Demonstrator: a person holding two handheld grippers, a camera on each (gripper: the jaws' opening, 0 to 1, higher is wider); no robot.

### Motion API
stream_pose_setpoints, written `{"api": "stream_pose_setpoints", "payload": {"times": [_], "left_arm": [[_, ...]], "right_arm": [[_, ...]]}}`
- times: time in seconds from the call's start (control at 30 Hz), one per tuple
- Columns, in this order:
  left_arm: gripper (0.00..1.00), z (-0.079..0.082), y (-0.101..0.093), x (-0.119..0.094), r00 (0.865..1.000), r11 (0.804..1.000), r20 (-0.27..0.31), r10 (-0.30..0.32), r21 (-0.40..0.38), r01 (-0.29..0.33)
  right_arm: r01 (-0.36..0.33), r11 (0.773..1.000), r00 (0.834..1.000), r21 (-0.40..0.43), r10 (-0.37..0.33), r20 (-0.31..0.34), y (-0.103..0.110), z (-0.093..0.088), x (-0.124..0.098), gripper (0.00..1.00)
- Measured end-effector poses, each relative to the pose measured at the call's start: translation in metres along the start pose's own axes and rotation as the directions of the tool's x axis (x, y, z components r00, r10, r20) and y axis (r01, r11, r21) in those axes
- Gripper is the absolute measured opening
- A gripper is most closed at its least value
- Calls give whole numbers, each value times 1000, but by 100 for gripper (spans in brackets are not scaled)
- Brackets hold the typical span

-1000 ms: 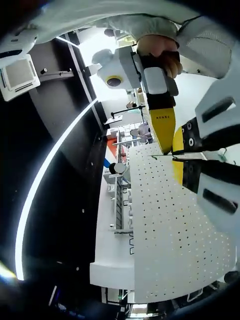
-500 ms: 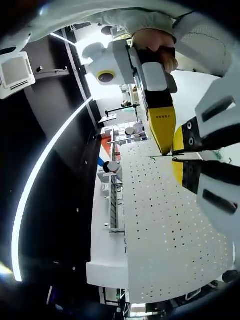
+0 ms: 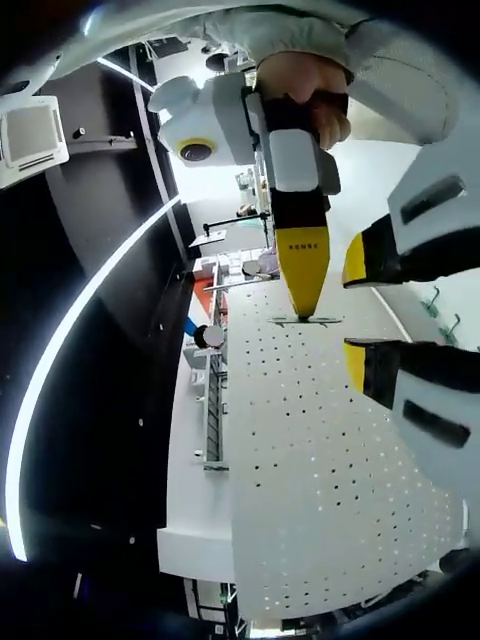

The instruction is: Insert the hook assembly into the mounting plate slot until the hook locks in place.

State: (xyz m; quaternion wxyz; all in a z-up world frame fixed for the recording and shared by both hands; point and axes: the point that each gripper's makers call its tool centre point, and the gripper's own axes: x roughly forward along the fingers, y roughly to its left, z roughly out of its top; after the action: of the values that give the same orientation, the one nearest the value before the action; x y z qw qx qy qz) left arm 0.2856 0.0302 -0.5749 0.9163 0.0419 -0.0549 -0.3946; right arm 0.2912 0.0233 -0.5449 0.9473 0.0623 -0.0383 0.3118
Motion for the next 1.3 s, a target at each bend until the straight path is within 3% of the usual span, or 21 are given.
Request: {"api": "stream_pose_setpoints", "payload": {"times": [0.37, 0.5, 0.87, 1.3], "left_arm": [[50, -13, 15, -15, 995, 995, -12, 95, -43, -95], [51, -23, 16, -22, 993, 992, -31, 115, -54, -117], [61, -36, 21, -43, 984, 982, -49, 174, -73, -177], [61, -39, 11, -44, 989, 989, -25, 146, -22, -147]], "right_arm": [[94, 995, 995, -43, -92, 36, -34, 19, 22, 1], [110, 990, 993, -83, -107, 45, -40, 23, 32, 1], [165, 982, 986, -95, -163, 28, -60, 20, 45, 1], [227, 968, 974, -108, -227, 9, -69, 18, 73, 1]]}}
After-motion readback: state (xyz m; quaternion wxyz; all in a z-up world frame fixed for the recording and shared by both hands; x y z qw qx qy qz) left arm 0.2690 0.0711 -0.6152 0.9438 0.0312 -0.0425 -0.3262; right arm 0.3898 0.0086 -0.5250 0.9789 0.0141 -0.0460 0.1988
